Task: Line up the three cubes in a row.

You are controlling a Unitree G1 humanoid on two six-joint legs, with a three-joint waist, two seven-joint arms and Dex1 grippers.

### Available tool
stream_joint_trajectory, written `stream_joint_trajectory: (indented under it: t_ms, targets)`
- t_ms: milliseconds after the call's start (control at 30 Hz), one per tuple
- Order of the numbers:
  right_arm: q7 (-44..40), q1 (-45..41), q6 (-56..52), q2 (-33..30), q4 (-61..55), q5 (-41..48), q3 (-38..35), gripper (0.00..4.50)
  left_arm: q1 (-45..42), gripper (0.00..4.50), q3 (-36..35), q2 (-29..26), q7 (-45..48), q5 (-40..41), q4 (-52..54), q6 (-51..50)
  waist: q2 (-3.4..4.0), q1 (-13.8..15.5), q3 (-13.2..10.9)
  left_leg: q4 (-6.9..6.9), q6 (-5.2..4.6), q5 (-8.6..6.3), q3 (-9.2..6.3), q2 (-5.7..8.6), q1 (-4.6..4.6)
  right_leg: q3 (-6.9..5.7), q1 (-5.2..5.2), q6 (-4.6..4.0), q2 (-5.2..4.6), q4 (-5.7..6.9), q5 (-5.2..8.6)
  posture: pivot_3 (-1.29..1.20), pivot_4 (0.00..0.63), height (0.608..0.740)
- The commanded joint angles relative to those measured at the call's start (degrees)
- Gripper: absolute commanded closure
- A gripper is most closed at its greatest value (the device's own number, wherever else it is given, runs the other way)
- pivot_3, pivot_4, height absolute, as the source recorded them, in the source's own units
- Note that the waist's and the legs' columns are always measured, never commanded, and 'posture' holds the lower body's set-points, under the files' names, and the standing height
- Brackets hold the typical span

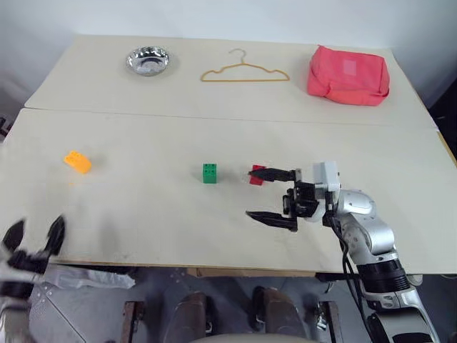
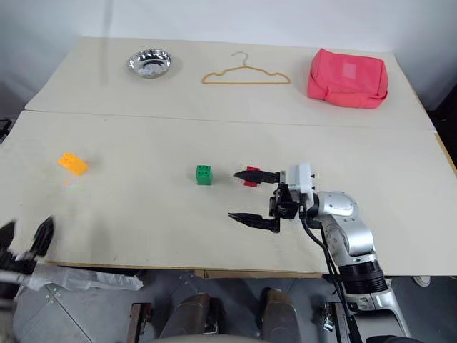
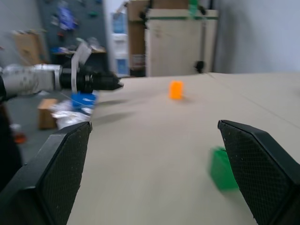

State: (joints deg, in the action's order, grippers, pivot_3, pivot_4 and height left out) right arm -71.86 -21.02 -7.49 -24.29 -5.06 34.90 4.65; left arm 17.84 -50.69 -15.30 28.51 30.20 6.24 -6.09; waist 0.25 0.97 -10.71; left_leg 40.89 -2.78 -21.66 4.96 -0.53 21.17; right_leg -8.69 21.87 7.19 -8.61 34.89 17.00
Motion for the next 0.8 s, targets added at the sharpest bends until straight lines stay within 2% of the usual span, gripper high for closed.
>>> stream_joint_trajectory:
  t_ms: [33,233,400,500,567,633,800]
  targets:
    - [-0.5,0.7,-1.0,-0.5,-2.4,1.4,-0.7,0.00,1.2,0.02,0.4,1.0,-2.3,1.8,4.6,1.9,0.00,0.7,0.0,0.10,0.03,-0.03,-0.08,-0.01,0.00,-0.05,-0.15,-0.01,0.00,-0.05,0.01,0.00,0.150,0.740]
    - [-0.9,1.1,-1.2,-1.3,-2.0,0.8,-1.3,0.00,-1.7,0.02,5.1,-0.8,-5.7,0.1,5.2,1.1,-0.07,0.1,0.1,0.15,0.14,-0.15,-0.10,-0.07,-0.08,0.09,-0.23,-0.03,-0.03,-0.12,-0.03,0.00,0.150,0.740]
    - [-0.3,2.0,-0.9,-1.8,-2.3,0.2,-1.6,0.00,-11.3,0.02,10.4,-8.0,-12.4,-3.9,3.2,-5.9,-0.07,0.1,0.1,0.12,0.22,-0.16,-0.02,-0.21,-0.08,-0.25,-0.10,-0.20,0.18,0.10,0.07,0.00,0.150,0.740]
    - [0.5,2.2,-0.7,-1.7,-2.5,-0.4,-1.7,0.00,-16.7,0.02,13.8,-12.7,-11.9,-5.7,1.4,-7.6,-0.07,-0.2,0.1,0.12,0.19,-0.16,0.13,-0.16,-0.12,-0.36,-0.09,-0.17,0.17,0.11,0.05,0.00,0.150,0.740]
    - [1.2,2.5,-0.8,-1.6,-2.9,-0.5,-1.8,0.00,-20.5,0.02,14.3,-17.3,-8.1,-5.3,-5.0,-7.7,-0.07,-0.4,0.1,0.12,0.18,-0.17,0.18,-0.14,-0.11,-0.36,-0.05,-0.15,0.17,0.12,0.04,0.00,0.150,0.740]
    - [1.6,2.8,-0.8,-1.7,-3.1,-0.7,-1.9,0.00,-24.7,0.02,14.7,-22.5,-0.1,-2.9,-14.2,-8.0,-0.07,-0.7,0.1,0.11,0.18,-0.16,0.23,-0.16,-0.06,-0.38,0.07,-0.15,0.21,0.17,0.05,0.00,0.150,0.740]
    - [2.0,2.8,-1.0,-2.0,-3.2,-0.9,-2.0,0.00,-36.6,0.02,18.5,-33.5,11.8,-7.5,-40.7,2.0,-0.08,-1.2,0.1,0.03,0.21,-0.15,0.69,-0.16,0.05,-0.41,0.56,-0.19,0.27,0.53,0.08,0.00,0.150,0.740]
